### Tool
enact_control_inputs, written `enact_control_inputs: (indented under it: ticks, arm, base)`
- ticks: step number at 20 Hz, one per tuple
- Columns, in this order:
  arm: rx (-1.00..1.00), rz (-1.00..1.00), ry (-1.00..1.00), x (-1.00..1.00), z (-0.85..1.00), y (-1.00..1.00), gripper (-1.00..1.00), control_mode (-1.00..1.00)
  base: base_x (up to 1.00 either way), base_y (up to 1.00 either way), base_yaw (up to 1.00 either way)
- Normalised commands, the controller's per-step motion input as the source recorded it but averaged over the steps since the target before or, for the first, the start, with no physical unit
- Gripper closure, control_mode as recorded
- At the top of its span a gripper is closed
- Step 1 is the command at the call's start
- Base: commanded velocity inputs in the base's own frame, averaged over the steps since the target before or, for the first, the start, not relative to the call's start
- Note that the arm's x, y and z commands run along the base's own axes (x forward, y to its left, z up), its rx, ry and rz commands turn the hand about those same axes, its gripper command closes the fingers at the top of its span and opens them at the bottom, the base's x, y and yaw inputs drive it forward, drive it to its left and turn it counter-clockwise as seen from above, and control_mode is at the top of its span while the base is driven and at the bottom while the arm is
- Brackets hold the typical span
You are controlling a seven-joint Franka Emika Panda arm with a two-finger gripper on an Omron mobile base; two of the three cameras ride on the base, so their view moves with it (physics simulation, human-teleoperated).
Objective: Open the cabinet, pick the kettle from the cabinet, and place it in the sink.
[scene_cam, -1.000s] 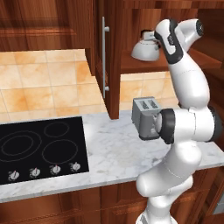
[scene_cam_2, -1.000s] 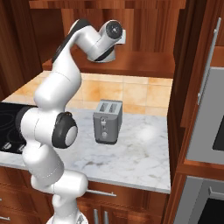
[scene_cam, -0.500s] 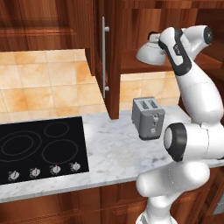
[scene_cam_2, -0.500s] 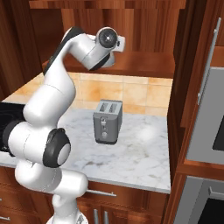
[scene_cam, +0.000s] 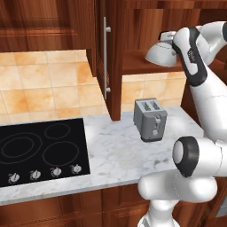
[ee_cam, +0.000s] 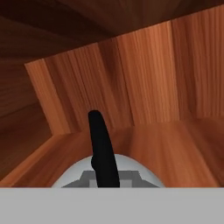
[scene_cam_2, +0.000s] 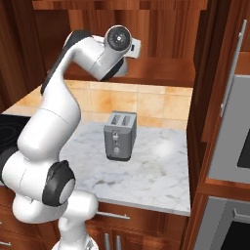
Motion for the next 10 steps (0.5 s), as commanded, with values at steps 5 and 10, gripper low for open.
enact_control_inputs:
  ticks: [5, 10]
  arm:
    - [0.0, 0.0, -0.03, -0.63, 0.06, -0.13, 1.0, -1.0]
    - [0.0, 0.0, -0.05, -0.64, 0.04, -0.05, 1.0, -1.0]
  base:
    - [0.0, 0.0, 0.0]
    - [0.0, 0.0, 0.0]
